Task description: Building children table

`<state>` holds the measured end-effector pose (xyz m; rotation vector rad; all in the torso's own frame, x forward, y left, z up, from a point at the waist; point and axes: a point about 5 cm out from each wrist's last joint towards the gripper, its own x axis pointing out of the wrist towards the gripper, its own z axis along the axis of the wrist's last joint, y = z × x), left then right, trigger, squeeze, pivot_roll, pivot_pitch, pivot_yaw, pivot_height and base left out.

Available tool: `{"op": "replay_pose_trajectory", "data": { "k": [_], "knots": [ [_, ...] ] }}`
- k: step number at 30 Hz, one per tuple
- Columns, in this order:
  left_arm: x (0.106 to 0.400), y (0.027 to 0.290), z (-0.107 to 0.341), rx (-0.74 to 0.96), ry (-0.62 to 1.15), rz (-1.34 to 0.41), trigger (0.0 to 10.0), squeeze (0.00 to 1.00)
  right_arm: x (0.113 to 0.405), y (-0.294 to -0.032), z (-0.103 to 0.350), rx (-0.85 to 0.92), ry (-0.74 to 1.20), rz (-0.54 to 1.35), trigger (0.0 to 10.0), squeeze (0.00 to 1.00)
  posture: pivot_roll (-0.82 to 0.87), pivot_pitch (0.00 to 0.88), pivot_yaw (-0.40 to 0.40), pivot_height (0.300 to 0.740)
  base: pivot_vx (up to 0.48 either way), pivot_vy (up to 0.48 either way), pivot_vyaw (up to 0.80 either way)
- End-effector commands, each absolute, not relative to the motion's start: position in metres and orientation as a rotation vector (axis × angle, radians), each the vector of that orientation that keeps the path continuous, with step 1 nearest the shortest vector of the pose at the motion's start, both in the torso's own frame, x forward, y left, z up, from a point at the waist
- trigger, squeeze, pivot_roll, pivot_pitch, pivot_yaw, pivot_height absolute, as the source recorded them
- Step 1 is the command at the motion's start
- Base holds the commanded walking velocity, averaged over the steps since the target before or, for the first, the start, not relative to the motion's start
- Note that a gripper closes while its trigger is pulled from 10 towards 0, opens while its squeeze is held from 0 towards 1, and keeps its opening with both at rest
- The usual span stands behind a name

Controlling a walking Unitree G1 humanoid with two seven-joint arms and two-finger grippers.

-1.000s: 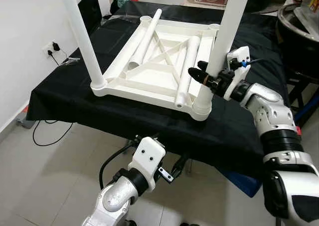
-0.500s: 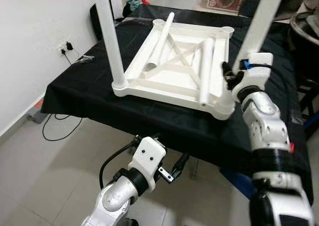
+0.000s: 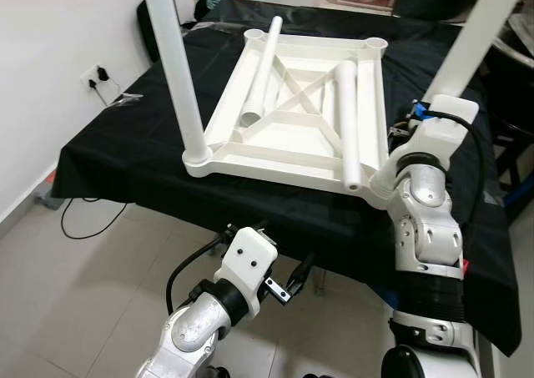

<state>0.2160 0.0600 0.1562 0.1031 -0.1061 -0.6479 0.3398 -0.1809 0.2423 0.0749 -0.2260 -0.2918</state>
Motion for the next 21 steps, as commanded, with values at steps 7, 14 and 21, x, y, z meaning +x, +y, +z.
{"op": "replay_pose_trajectory", "data": {
  "k": [7, 14, 21],
  "knots": [
    [0.216, 0.060, 0.151, 0.111, -0.082, -0.646, 10.0, 0.00, 0.347, -0.156, 0.245, 0.159, -0.199, 0.083, 10.0, 0.00, 0.13, 0.162, -0.031, 0.740, 0.000, 0.000, 0.00],
    [0.216, 0.060, 0.152, 0.110, -0.085, -0.644, 10.0, 0.00, 0.344, -0.171, 0.242, 0.056, -0.129, 0.596, 10.0, 0.00, 0.13, 0.163, -0.034, 0.740, 0.000, 0.000, 0.00],
    [0.216, 0.061, 0.152, 0.113, -0.085, -0.643, 10.0, 0.00, 0.342, -0.181, 0.244, 0.048, -0.112, 0.787, 10.0, 0.00, 0.13, 0.156, -0.032, 0.740, 0.000, 0.000, 0.00]
  ]
}}
